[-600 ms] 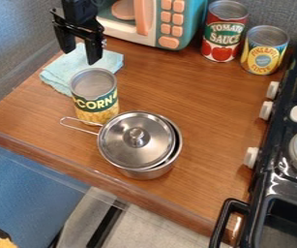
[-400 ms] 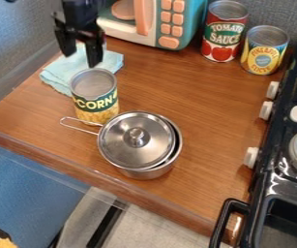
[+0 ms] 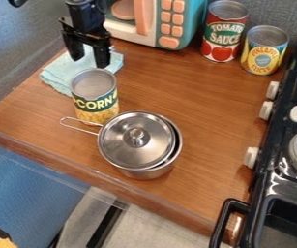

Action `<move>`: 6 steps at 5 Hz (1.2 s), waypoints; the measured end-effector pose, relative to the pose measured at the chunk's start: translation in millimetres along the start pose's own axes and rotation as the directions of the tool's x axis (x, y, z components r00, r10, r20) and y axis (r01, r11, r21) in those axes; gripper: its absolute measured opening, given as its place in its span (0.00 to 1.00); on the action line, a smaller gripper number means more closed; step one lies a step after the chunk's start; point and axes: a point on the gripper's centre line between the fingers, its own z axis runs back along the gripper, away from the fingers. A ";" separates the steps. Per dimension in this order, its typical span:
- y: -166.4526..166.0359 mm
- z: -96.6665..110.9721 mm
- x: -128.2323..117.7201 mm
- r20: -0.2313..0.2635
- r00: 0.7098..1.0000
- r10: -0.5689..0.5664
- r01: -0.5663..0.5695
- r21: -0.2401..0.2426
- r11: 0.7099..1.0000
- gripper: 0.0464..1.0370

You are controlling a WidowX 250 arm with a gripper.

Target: Take the lid and place it on the left of the box of corn

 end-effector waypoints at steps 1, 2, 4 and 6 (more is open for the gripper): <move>-23.7 13.4 17.2 0.061 0.997 -0.047 0.049 -0.039 0.998 0.96; -59.4 44.4 28.4 0.135 0.981 -0.142 0.149 -0.044 0.988 0.96; -124.9 66.0 -1.0 0.186 0.930 -0.316 0.330 -0.051 0.942 0.96; -153.1 47.8 -35.6 0.140 0.875 -0.464 0.469 -0.002 0.883 0.96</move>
